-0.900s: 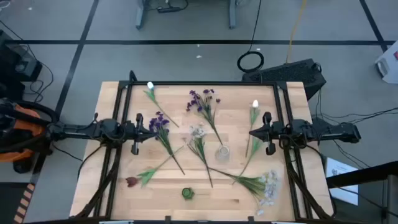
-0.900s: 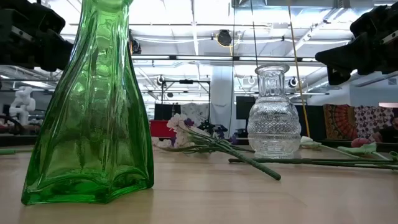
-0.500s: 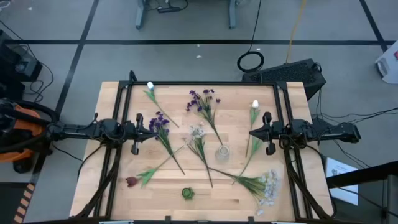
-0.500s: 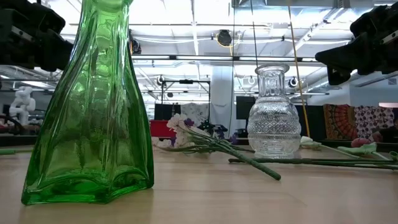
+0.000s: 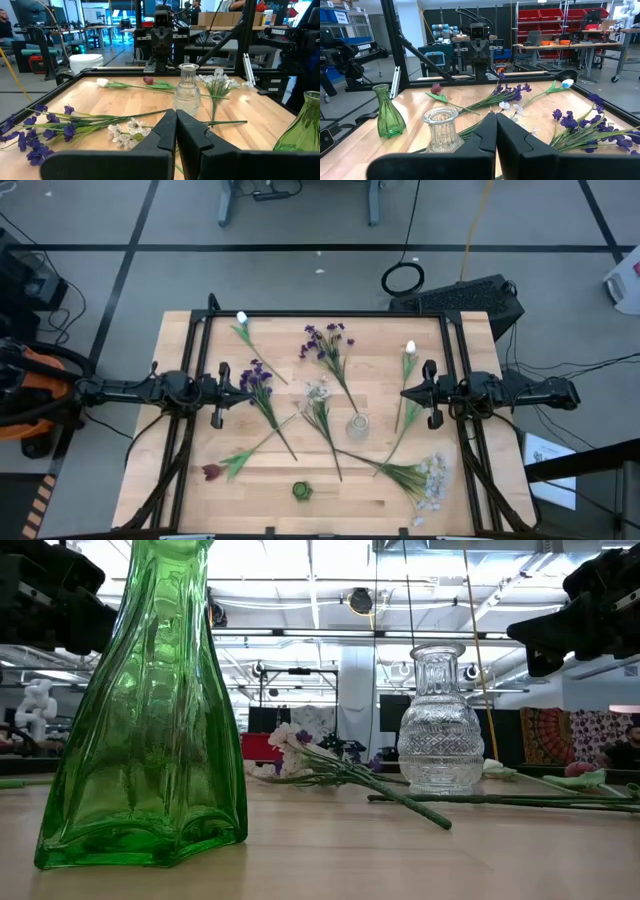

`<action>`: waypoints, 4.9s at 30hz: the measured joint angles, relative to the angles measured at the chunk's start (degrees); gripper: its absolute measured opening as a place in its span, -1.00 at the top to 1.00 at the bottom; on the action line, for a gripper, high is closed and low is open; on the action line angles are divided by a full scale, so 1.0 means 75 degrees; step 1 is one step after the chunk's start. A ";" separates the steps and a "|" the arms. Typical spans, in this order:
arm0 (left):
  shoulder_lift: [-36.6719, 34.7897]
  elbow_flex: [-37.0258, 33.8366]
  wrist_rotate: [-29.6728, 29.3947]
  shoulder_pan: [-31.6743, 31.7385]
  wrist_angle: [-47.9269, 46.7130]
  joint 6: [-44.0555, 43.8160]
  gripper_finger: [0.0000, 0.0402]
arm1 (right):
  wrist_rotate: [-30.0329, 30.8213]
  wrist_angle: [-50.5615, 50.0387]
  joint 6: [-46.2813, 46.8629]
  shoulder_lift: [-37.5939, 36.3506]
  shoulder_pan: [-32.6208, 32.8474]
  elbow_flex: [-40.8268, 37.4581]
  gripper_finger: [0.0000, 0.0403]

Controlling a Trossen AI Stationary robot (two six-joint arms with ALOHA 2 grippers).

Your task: Sort flowers into vase by color

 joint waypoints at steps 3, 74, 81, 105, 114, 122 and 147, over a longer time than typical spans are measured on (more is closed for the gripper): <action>0.0001 -0.0001 -0.0003 0.0001 0.0001 -0.0003 0.92 | 0.0000 -0.0003 -0.0001 0.0001 -0.0001 0.0000 1.00; 0.3250 0.3413 -0.1957 0.0001 -0.0711 -0.0218 0.92 | 0.1373 0.0195 -0.0002 -0.0001 0.0001 0.0001 1.00; 0.6257 0.5800 -0.2664 0.0006 -0.2505 -0.2638 0.92 | 0.1373 0.0195 -0.0001 -0.0001 0.0001 0.0002 1.00; 1.2032 1.2285 -0.4170 -0.1325 -0.7352 -0.7912 0.99 | 0.1373 0.0195 -0.0002 0.0002 0.0001 0.0002 1.00; 1.2758 1.2300 -0.4113 -0.1237 -0.7433 -0.9672 0.99 | 0.1373 0.0194 -0.0002 -0.0001 -0.0002 0.0002 1.00; 1.3453 1.2300 -0.4046 -0.0988 -0.7445 -1.0564 0.78 | 0.1371 0.0195 0.0001 0.0002 -0.0001 0.0001 1.00; 1.5877 1.2294 0.0083 -0.0228 -0.6419 -1.2211 0.03 | 0.1373 0.0192 -0.0002 0.0002 -0.0001 0.0002 1.00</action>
